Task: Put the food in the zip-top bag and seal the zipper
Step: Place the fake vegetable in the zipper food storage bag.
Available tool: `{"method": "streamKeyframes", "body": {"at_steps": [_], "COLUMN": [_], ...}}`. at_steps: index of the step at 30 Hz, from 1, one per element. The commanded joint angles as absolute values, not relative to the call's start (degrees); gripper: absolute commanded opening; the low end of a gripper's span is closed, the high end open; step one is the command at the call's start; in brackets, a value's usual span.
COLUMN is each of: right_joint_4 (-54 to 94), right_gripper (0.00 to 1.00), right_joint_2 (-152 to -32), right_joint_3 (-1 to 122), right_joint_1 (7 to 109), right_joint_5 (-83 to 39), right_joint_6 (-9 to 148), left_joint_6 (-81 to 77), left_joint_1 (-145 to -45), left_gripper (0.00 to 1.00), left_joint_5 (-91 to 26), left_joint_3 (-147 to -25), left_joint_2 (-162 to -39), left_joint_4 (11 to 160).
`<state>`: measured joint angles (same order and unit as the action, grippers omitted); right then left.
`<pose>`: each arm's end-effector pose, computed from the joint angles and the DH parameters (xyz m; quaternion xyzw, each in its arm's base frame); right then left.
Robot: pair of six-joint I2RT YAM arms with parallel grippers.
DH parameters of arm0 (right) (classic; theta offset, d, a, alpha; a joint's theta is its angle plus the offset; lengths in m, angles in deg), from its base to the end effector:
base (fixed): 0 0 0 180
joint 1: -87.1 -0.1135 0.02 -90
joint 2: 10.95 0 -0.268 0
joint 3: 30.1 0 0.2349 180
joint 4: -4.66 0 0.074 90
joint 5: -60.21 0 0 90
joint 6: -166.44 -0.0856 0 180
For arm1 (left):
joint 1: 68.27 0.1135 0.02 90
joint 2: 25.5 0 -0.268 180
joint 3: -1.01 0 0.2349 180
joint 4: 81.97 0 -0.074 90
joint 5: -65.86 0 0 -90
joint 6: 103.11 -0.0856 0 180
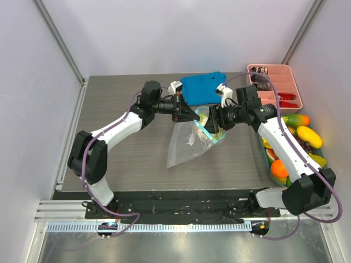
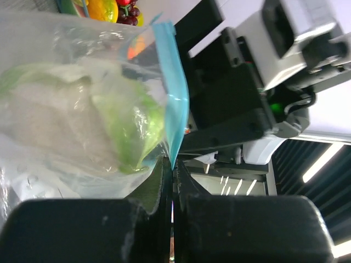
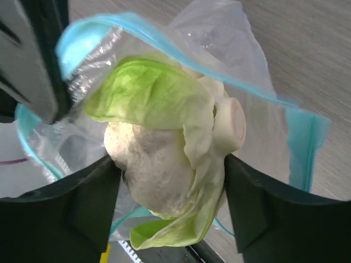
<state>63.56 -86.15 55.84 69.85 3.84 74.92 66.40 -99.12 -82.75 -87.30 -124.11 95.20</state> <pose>0.2526 0.1281 0.3082 -0.2247 0.8716 0.3223 0.2932 0.3117 -0.2713 0.3095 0.0042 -0.7478 0.6639 0.0052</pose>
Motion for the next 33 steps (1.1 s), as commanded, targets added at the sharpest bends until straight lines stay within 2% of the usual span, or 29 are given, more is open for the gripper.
{"method": "streamKeyframes", "body": {"at_steps": [1, 7, 14, 18, 22, 29, 33], "right_joint_4": [66.03, 71.83, 72.38, 72.11, 69.74, 57.37, 51.9], "right_gripper": [0.81, 0.95, 0.97, 0.92, 0.83, 0.76, 0.75], "right_joint_2": [-85.57, -82.5, -77.13, -78.36, -81.87, -80.74, -81.08], "right_joint_3": [63.27, 67.06, 62.41, 54.95, 51.68, 44.57, 42.54], "right_joint_1": [69.52, 69.44, 73.12, 78.12, 83.84, 85.26, 85.26], "right_joint_5": [4.14, 3.26, -4.37, -3.17, 6.14, 15.73, 16.88], "right_joint_6": [79.34, 82.41, 79.26, 77.15, 74.42, 64.85, 59.75], "left_joint_6": [67.05, 68.01, 69.86, 70.12, 70.65, 71.35, 71.97], "left_joint_1": [-99.12, -99.12, -99.12, -99.12, -99.12, -99.82, -100.35], "left_gripper": [0.0, 0.0, 0.0, 0.0, 0.0, 0.0, 0.0], "left_joint_5": [-84.43, -84.87, -85.49, -85.66, -86.1, -86.63, -86.72], "left_joint_3": [-86.74, -85.95, -84.63, -84.01, -83.66, -84.28, -84.27], "left_joint_2": [-121.92, -121.21, -120.95, -120.6, -120.25, -120.95, -121.21], "left_joint_4": [99.23, 102.12, 105.03, 105.91, 106.96, 108.1, 109.25]}}
